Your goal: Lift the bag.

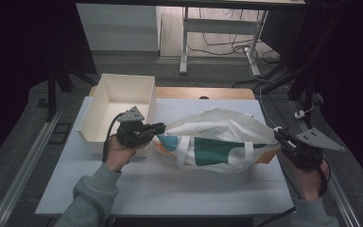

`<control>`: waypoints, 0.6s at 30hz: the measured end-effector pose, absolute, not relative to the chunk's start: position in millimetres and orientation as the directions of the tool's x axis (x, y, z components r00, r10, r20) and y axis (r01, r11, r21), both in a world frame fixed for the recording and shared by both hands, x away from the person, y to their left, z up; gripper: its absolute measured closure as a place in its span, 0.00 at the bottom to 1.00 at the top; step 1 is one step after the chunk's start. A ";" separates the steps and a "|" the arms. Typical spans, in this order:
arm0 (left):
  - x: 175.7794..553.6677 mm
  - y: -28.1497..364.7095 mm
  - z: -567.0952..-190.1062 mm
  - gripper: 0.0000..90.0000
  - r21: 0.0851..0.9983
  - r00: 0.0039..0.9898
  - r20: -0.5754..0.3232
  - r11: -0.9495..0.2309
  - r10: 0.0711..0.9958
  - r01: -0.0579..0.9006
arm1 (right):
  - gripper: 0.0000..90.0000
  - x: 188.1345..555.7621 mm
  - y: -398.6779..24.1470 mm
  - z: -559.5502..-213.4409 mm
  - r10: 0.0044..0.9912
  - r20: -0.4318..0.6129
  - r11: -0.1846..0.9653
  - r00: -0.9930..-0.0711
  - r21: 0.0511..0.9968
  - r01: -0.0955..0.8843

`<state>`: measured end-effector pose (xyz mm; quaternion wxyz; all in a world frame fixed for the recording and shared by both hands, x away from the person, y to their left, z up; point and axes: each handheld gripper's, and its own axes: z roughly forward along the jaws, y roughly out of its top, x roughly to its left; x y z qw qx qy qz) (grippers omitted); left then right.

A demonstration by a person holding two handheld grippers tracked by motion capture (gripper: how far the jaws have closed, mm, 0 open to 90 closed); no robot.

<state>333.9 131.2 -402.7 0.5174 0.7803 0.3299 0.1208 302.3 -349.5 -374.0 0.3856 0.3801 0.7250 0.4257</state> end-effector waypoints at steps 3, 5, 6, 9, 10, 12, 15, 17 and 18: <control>333.9 132.8 -400.7 0.93 0.891 0.751 -0.151 -0.241 0.643 0.386 | 0.90 301.6 -348.3 -370.3 0.881 -0.237 0.344 -0.410 0.915 0.210; 334.0 133.2 -400.7 0.93 0.891 0.750 -0.151 -0.241 0.644 0.386 | 0.90 301.7 -347.4 -369.9 0.881 -0.238 0.343 -0.409 0.916 0.206; 334.0 133.1 -400.8 0.93 0.890 0.751 -0.150 -0.242 0.643 0.386 | 0.90 302.0 -347.1 -370.2 0.881 -0.238 0.344 -0.410 0.916 0.207; 333.7 133.0 -400.5 0.93 0.892 0.751 -0.148 -0.240 0.644 0.382 | 0.91 302.2 -347.4 -370.6 0.882 -0.237 0.342 -0.407 0.916 0.207; 333.4 133.4 -399.9 0.93 0.894 0.750 -0.151 -0.236 0.644 0.382 | 0.91 301.9 -347.5 -370.1 0.882 -0.237 0.340 -0.407 0.918 0.204; 332.3 134.9 -397.8 0.93 0.897 0.751 -0.150 -0.231 0.643 0.377 | 0.91 300.7 -347.5 -368.0 0.883 -0.236 0.336 -0.407 0.922 0.195; 329.3 138.7 -390.9 0.93 0.907 0.753 -0.150 -0.215 0.640 0.363 | 0.91 297.0 -347.0 -360.9 0.883 -0.239 0.329 -0.404 0.929 0.168; 326.9 141.4 -384.7 0.93 0.914 0.755 -0.141 -0.209 0.640 0.348 | 0.91 294.7 -346.3 -352.5 0.885 -0.236 0.316 -0.401 0.938 0.146; 325.9 142.7 -381.4 0.93 0.918 0.755 -0.135 -0.206 0.641 0.339 | 0.91 294.0 -345.6 -347.4 0.886 -0.236 0.311 -0.400 0.941 0.133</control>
